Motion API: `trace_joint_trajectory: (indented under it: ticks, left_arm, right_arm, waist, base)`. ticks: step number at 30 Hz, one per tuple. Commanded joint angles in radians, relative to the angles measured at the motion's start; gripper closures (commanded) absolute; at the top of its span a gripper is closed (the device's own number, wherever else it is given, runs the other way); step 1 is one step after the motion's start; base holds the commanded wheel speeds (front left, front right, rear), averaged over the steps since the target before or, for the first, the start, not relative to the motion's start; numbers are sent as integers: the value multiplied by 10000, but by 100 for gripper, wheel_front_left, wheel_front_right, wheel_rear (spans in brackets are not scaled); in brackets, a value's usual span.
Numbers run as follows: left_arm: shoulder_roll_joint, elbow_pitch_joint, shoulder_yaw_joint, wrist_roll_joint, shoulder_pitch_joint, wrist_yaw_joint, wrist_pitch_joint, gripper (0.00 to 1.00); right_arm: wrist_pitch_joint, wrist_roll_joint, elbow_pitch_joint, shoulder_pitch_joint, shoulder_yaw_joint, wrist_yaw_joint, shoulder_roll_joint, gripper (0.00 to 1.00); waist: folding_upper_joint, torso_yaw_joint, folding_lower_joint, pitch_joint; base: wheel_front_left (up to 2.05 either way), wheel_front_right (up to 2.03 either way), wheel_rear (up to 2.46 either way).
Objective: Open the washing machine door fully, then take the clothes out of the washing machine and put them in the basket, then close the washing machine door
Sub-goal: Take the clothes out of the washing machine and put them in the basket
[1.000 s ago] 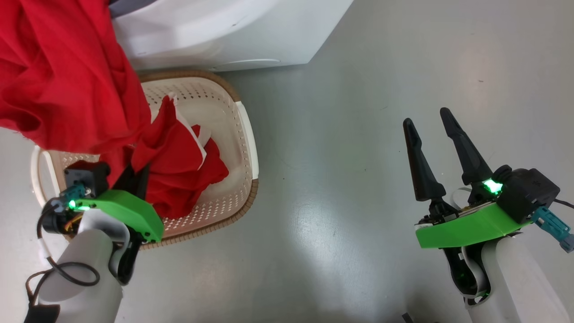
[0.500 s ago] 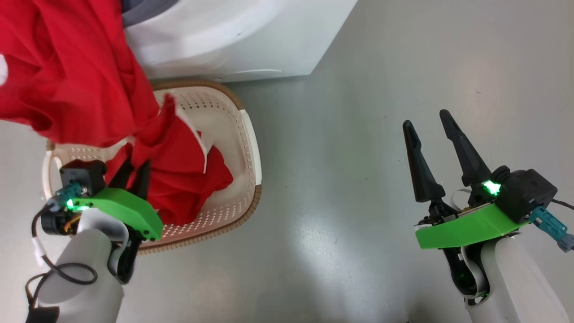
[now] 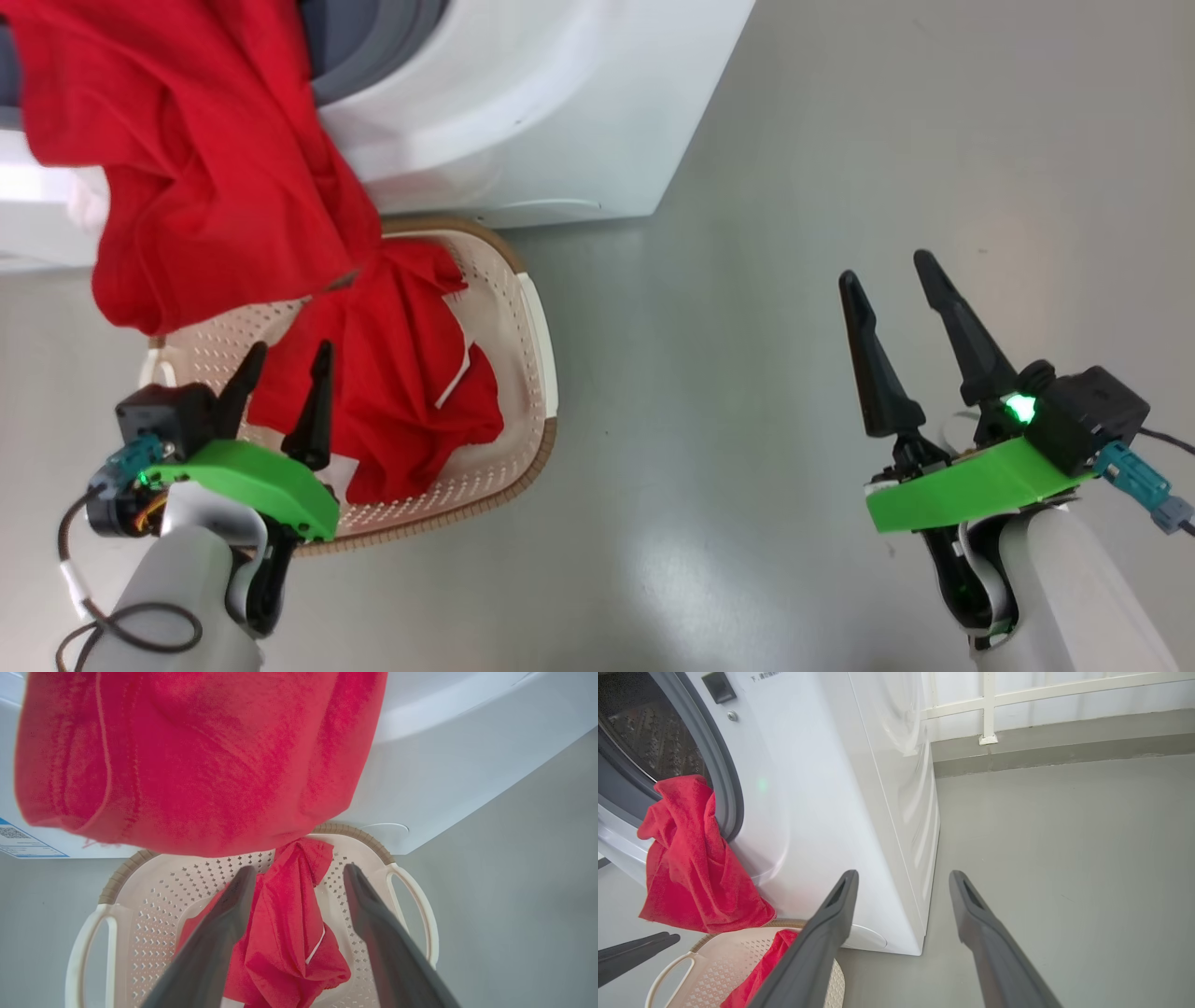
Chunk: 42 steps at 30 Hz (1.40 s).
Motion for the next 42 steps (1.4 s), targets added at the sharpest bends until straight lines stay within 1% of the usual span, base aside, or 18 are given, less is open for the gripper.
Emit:
trace_joint_trajectory:
  ticks: [1,14,21,27,35,42]
  left_arm:
    - [275,-360,457,161,409,8,-53,0]
    - [-84,-3241,1967,1052,2079,8,-53,0]
    - [-288,-4440,2539,1422,3147,8,-53,0]
    - [-463,-5064,2804,1684,3943,8,-53,0]
    - [-592,-5405,2986,1851,4836,8,-53,0]
    - [-704,-5731,3136,1920,5625,8,-53,0]
  right_arm:
    - [-65,-169,-158,348,151,35,19,0]
    - [-65,-291,-51,796,7,35,19,0]
    - [-65,-297,57,1314,-129,35,19,0]
    - [-65,-307,117,1890,-313,35,19,0]
    - [-65,-303,109,2696,-606,35,19,0]
    - [-65,-276,100,3306,-812,35,19,0]
  waist:
    - [0,95,0,-314]
    - [0,291,0,-918]
    - [0,352,0,-1572]
    - [0,452,0,-2223]
    - [0,496,0,-3143]
    - [0,450,0,-3691]
  base:
    - [0,0,0]
    - [0,0,0]
    - [0,0,0]
    - [0,0,0]
    - [0,0,0]
    - [0,0,0]
